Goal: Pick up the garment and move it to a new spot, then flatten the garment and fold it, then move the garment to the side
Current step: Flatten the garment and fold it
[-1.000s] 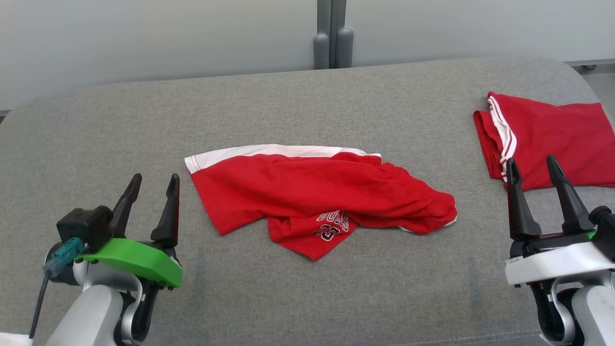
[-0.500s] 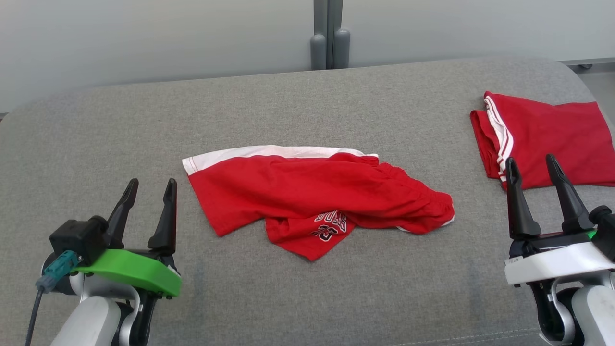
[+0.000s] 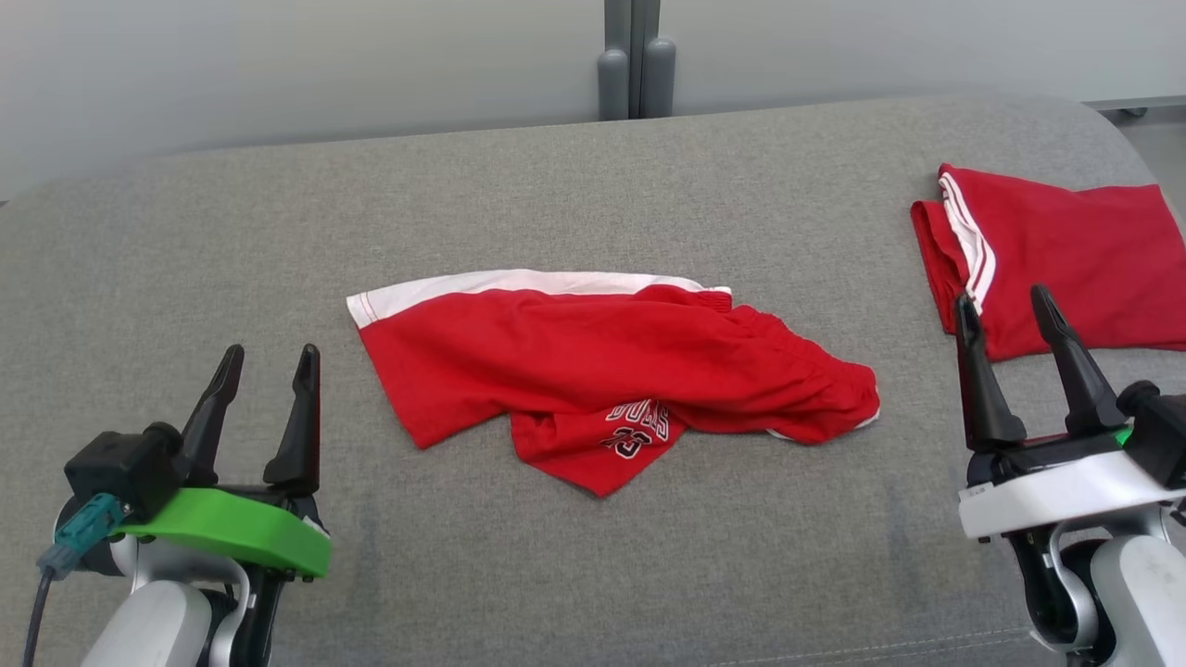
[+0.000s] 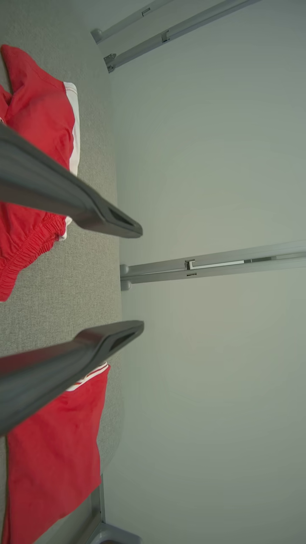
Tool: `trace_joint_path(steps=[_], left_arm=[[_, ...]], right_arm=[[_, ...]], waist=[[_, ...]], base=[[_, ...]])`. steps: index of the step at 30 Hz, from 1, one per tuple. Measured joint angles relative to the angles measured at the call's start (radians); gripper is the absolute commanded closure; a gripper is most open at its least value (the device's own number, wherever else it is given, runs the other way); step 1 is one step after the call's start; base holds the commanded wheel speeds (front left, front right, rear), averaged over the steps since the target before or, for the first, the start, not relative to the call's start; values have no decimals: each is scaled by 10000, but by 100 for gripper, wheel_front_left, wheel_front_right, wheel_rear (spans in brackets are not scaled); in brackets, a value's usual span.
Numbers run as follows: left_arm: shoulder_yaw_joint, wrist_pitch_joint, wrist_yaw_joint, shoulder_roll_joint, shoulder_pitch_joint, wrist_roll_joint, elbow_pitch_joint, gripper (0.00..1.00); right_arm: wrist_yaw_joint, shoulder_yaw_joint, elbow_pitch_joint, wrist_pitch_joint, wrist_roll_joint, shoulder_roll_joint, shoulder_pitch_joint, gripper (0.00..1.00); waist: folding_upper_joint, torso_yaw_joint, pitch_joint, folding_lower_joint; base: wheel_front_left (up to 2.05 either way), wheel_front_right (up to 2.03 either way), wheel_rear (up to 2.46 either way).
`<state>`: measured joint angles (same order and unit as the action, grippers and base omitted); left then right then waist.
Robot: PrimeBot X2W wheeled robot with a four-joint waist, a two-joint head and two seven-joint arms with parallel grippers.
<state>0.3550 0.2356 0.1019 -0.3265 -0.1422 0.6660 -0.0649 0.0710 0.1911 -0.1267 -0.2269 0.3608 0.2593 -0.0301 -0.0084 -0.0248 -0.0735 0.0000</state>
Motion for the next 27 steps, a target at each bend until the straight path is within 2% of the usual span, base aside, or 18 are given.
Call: trace_joint_path(steps=[5,10,18,27], left_arm=[[21,-355,0,-73,-30,4,314,0],[153,-857,-19,-151,-554,88,525,0],[130,-1444,-337,-201,-1862,608,539,0],[414,-2293,-769,-234,-3363,604,-265,0]], right_arm=[[-12,8,59,395,100,2,607,0],[-213,54,316,1043,575,-58,1499,0],[-523,366,1149,2297,717,113,3094,0],[-623,748,2336,3885,851,132,4688,0]], waist=[[0,31,-355,0],[0,96,-857,0],[0,291,-1814,0],[0,618,-2829,1]], base=[[0,0,0],[0,0,0],[0,0,0],[0,0,0]])
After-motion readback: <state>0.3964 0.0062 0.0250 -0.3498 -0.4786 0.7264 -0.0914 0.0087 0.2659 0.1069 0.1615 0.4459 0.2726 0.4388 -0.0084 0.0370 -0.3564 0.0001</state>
